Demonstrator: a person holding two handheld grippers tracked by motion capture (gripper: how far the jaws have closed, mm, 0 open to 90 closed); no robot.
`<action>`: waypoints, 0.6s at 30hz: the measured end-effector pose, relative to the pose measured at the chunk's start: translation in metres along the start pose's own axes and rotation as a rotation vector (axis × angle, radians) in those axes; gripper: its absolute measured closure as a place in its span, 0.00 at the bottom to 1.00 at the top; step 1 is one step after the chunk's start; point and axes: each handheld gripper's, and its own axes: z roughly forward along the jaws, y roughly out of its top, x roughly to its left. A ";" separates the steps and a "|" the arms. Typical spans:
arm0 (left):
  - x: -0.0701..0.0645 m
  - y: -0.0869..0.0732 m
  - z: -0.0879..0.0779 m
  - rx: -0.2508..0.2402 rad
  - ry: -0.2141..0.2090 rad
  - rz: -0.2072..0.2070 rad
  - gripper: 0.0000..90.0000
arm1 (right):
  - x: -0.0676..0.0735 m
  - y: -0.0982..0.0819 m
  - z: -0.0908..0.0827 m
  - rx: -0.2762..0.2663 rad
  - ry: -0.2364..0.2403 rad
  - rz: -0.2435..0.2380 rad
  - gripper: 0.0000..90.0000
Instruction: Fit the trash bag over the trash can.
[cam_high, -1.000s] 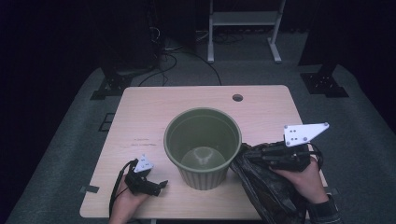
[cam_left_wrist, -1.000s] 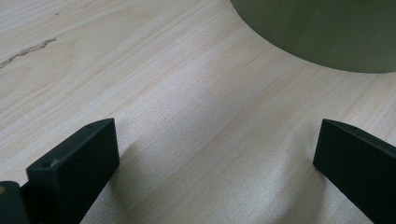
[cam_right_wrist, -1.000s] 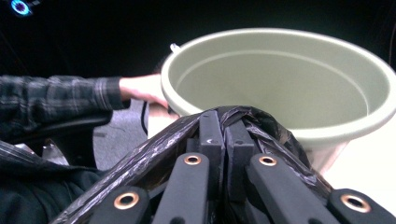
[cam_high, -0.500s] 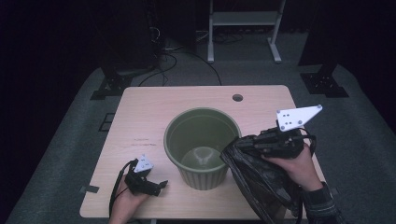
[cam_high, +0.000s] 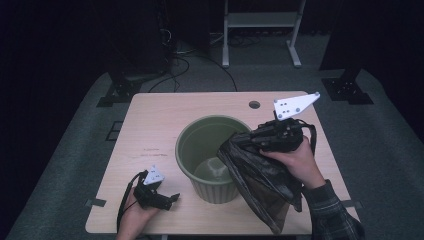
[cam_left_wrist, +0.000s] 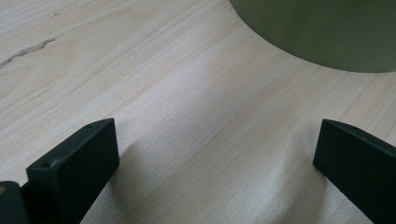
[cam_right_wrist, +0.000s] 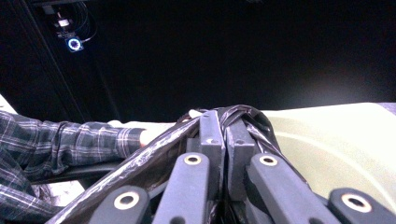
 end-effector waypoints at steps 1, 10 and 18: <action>0.000 0.000 0.000 0.000 0.000 0.000 0.00 | -0.001 0.002 0.002 0.003 -0.003 0.000 0.98; 0.000 0.000 0.000 0.000 0.000 0.000 0.00 | -0.013 0.018 0.023 0.002 0.032 -0.001 0.98; 0.000 0.000 0.000 0.000 0.000 0.001 0.00 | -0.022 0.038 0.049 -0.002 0.076 0.001 0.98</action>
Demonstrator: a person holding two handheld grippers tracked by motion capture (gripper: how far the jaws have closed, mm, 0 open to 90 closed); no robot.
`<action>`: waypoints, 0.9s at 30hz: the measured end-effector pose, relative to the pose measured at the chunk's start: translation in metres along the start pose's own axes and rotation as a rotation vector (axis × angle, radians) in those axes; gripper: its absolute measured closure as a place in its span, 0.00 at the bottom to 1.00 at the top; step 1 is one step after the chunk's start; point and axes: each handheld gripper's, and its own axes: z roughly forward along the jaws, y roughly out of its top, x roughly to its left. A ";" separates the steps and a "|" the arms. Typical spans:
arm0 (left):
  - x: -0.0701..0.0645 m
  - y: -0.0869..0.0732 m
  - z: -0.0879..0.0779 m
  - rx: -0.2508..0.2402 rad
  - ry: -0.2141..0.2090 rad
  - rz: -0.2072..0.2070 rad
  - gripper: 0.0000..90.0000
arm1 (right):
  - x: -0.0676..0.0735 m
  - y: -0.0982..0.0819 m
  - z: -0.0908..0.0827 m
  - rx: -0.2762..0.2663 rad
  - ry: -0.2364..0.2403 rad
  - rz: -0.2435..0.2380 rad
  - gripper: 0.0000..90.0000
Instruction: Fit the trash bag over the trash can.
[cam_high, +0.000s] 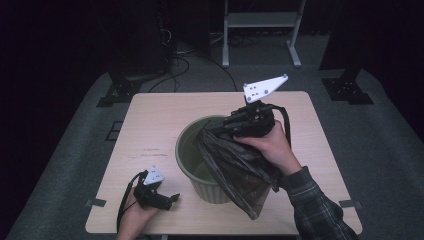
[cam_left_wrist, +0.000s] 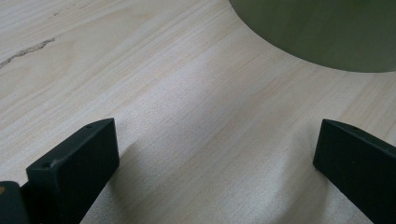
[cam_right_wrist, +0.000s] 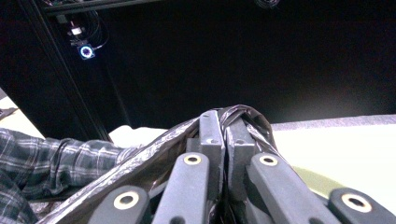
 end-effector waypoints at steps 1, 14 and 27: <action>0.000 0.000 0.000 0.000 0.000 0.000 0.00 | -0.002 0.002 0.004 -0.001 0.009 0.002 0.98; -0.001 0.000 0.000 -0.001 -0.010 0.007 0.00 | -0.024 0.025 0.055 -0.021 0.108 0.022 0.98; -0.001 0.000 0.000 -0.001 -0.016 0.017 0.00 | -0.043 0.043 0.099 -0.034 0.172 0.035 0.98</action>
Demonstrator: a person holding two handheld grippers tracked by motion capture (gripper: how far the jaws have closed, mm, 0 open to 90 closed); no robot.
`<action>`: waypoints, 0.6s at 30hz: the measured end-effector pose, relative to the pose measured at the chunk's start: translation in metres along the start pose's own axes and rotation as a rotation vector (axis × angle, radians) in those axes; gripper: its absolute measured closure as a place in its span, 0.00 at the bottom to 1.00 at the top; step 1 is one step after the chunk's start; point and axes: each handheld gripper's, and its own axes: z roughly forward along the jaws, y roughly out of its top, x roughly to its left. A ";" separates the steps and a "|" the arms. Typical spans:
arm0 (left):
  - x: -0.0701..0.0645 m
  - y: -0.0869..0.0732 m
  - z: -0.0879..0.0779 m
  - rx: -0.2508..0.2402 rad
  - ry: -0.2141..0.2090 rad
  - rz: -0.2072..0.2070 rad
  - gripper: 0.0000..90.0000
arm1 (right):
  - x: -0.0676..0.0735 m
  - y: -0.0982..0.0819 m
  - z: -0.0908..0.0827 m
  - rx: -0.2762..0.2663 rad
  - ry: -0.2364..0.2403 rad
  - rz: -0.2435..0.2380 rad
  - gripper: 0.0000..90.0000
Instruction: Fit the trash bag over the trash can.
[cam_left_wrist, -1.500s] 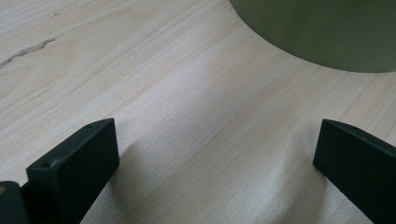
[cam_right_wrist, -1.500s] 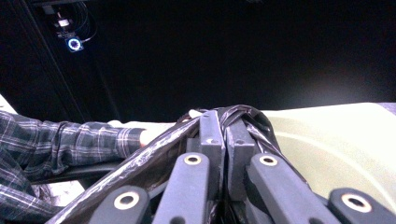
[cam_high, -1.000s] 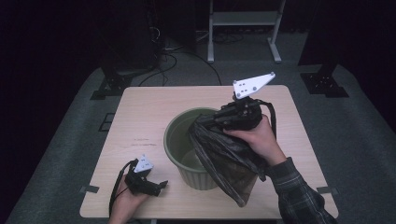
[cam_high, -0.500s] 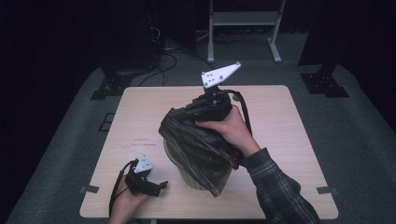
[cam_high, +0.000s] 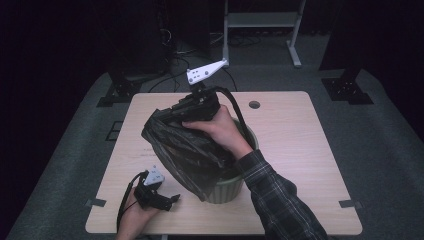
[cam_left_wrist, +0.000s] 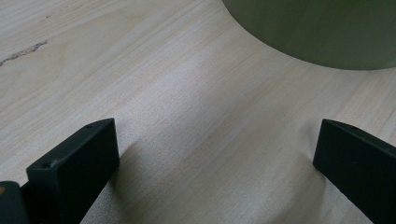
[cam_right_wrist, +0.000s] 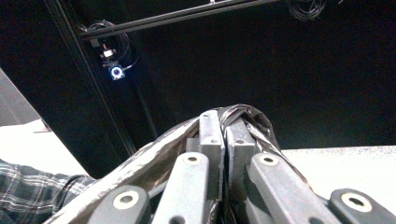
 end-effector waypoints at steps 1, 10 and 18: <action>0.000 0.000 0.000 0.000 0.000 0.000 0.00 | -0.001 0.001 0.001 -0.001 0.000 0.005 0.98; 0.000 0.000 0.000 0.000 -0.006 0.000 0.00 | 0.006 -0.007 -0.007 0.046 -0.048 -0.002 0.98; 0.000 0.000 0.000 0.001 -0.005 0.001 0.00 | 0.023 -0.032 -0.043 0.140 -0.158 -0.016 0.97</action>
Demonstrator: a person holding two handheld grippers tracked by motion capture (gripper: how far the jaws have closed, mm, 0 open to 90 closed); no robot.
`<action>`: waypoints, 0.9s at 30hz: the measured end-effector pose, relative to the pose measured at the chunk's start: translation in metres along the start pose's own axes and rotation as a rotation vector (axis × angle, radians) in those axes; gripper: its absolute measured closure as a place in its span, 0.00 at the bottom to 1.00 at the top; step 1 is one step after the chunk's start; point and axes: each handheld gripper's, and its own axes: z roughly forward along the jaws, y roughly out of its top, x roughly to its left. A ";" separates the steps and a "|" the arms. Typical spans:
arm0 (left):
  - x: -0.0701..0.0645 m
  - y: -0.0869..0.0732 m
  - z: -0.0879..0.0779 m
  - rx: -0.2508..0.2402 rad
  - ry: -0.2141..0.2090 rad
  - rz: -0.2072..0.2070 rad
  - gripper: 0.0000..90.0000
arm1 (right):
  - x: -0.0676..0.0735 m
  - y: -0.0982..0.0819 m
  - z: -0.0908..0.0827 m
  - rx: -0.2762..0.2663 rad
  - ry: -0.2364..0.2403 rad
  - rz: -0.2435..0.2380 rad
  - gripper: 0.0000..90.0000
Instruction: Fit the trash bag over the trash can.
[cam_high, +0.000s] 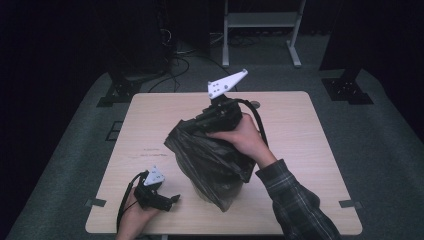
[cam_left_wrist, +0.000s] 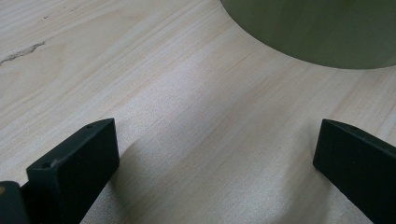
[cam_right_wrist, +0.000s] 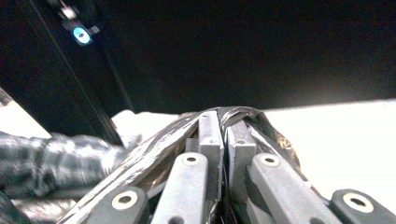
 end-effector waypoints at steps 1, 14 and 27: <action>0.000 0.000 0.000 0.000 -0.001 0.001 0.00 | 0.002 -0.004 -0.005 0.013 -0.014 -0.004 0.97; 0.000 0.000 0.000 0.000 -0.001 0.001 0.00 | 0.007 -0.052 -0.055 0.112 -0.167 0.020 0.90; 0.000 0.000 0.000 -0.001 -0.003 -0.001 0.00 | 0.013 -0.078 -0.069 0.202 -0.254 0.030 0.75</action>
